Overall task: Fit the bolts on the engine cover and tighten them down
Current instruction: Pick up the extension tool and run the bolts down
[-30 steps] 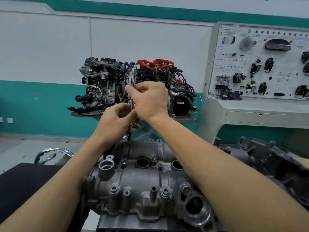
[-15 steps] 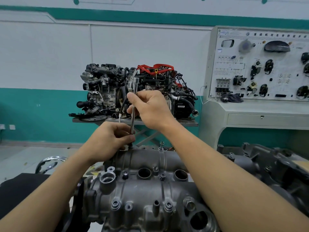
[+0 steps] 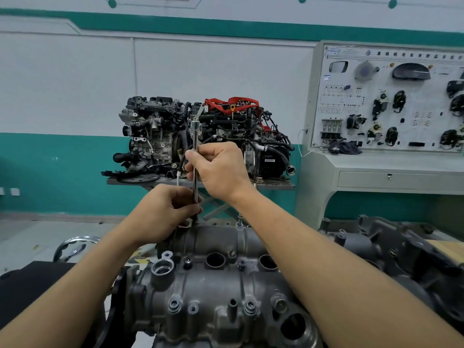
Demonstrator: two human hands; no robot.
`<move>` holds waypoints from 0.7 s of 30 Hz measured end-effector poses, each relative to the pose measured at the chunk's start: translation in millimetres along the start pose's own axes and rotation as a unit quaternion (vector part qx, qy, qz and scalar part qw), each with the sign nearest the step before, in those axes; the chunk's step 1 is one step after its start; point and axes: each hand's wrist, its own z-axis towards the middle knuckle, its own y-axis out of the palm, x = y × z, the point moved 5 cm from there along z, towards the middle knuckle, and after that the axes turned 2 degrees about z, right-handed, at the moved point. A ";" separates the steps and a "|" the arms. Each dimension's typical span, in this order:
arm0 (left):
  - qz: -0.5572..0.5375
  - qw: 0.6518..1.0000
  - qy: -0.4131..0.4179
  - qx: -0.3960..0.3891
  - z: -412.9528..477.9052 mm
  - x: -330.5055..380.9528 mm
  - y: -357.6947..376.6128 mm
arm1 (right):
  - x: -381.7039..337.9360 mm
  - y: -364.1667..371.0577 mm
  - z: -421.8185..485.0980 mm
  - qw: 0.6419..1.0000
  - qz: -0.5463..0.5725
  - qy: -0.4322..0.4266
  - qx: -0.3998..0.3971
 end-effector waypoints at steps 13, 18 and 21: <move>-0.070 0.989 0.076 0.105 -1.6 31.9 -3.2 | -22.6 -7.5 3.1 0.988 0.137 -0.073 0.014; -0.085 0.996 0.017 -0.035 25.1 57.4 19.2 | -15.7 -43.6 10.3 0.996 0.063 -0.008 0.062; -0.077 0.995 0.009 -0.064 38.1 68.5 34.2 | -13.4 -61.7 12.7 0.999 0.004 0.004 0.051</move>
